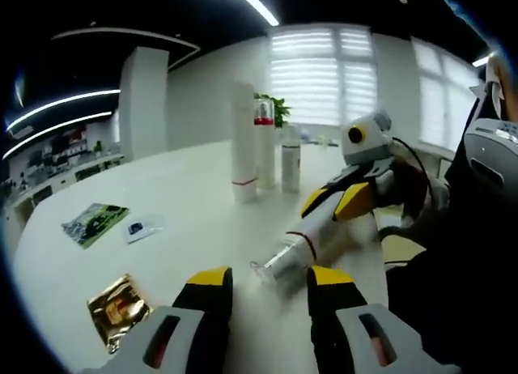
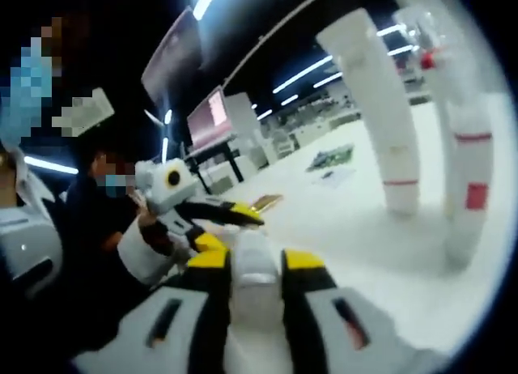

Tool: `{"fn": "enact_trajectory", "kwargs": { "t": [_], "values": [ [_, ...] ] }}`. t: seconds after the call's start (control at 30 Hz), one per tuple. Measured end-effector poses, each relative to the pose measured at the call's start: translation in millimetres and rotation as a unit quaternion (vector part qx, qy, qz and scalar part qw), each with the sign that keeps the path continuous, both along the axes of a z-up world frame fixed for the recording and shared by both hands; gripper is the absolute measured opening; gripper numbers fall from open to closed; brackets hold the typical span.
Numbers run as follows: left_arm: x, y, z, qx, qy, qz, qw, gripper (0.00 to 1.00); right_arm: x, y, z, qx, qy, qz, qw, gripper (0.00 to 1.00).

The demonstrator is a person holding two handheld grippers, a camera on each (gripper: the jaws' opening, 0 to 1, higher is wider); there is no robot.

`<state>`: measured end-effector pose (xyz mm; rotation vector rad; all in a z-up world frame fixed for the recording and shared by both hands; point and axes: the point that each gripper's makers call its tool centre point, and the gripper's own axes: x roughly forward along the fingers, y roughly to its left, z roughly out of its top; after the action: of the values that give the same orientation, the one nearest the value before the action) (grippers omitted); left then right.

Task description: Arrange the skincare products in the storage area until every visible bottle or jar stands upright without overlapping.

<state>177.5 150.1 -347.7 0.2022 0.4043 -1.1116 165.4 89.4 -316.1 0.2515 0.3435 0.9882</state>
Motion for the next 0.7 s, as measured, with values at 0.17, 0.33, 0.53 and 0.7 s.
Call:
{"fn": "enact_trajectory", "kwargs": {
  "t": [0.17, 0.33, 0.53, 0.7],
  "values": [
    [-4.0, -6, -0.6, 0.003, -0.003, -0.013, 0.9999, 0.31, -4, 4, 4.0, 0.003, -0.007, 0.007, 0.9999, 0.23],
    [-3.5, -6, 11.4, -0.036, -0.003, -0.012, 0.9993, 0.28, -5, 3, 7.4, 0.015, -0.005, 0.011, 0.9998, 0.23],
    [-4.6, -4, 21.2, -0.073, 0.005, -0.016, 0.9972, 0.27, -9, 4, 10.6, 0.028, -0.002, 0.021, 0.9994, 0.23],
    [-9.8, -5, 30.8, -0.115, 0.012, -0.036, 0.9926, 0.27, -15, 6, 10.0, 0.047, 0.020, 0.042, 0.9978, 0.24]
  ]
}}
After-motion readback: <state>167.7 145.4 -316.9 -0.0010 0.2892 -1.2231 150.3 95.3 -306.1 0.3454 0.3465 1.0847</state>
